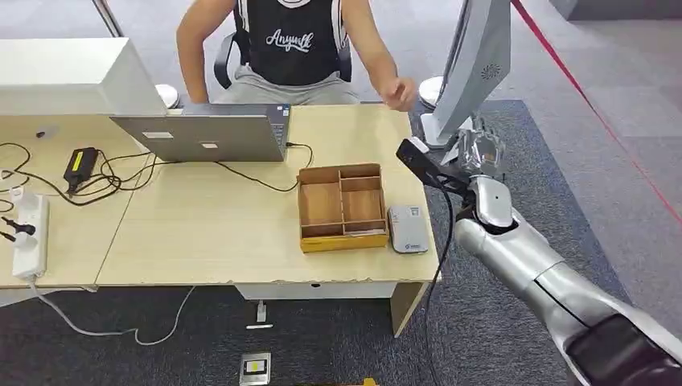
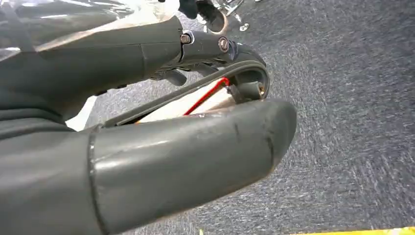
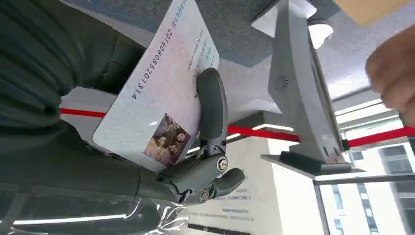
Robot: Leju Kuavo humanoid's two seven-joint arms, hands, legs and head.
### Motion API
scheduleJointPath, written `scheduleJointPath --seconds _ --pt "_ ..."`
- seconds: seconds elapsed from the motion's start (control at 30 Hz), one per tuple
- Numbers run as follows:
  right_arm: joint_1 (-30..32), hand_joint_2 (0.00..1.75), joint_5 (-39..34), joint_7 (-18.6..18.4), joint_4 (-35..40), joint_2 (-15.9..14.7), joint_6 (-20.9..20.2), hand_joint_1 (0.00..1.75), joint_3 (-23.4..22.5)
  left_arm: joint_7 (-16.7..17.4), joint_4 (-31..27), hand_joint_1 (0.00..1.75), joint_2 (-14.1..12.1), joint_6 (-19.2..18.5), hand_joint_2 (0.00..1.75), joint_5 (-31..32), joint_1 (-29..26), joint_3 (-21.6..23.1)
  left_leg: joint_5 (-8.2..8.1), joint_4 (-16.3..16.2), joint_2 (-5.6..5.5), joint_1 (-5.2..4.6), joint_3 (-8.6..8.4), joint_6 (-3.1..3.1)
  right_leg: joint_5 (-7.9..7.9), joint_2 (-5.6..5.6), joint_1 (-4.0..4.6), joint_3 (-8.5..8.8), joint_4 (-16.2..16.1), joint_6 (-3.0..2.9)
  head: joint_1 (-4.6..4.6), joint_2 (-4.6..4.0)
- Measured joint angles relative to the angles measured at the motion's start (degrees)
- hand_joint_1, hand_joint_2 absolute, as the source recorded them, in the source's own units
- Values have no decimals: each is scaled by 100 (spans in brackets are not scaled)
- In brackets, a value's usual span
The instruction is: Pass the card to the sensor for recognition and then transmit it.
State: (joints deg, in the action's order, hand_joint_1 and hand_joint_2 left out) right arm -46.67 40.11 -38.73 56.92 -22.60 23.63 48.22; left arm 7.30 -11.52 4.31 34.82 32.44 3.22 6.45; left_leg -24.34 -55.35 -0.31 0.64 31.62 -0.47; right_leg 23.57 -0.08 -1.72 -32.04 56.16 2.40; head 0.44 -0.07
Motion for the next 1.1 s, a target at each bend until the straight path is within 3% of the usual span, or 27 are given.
scheduleJointPath --seconds 0.23,0.5,0.8,1.1 --pt "-84 175 64 162 207 18 -175 175 -6 2 0 0 0 0 0 -2 0 90 0 1 2 0 8 0 0 0 0 1 2 0 2 0" --pt "-665 175 448 446 68 616 -699 175 308 39 -15 0 0 -7 0 -70 28 275 4 2 2 2 14 -4 -1 1 1 -13 9 -1 0 -2" --pt "-1544 175 577 710 -1126 1616 -229 175 575 72 -20 0 -4 -17 0 -225 84 512 5 1 0 7 19 -7 0 1 6 -17 8 -3 0 -2" --pt "-1698 175 614 658 -1677 1967 -212 175 728 72 -22 0 -11 -31 0 -251 86 588 4 1 0 7 19 -7 0 1 6 -17 5 -3 2 -2"
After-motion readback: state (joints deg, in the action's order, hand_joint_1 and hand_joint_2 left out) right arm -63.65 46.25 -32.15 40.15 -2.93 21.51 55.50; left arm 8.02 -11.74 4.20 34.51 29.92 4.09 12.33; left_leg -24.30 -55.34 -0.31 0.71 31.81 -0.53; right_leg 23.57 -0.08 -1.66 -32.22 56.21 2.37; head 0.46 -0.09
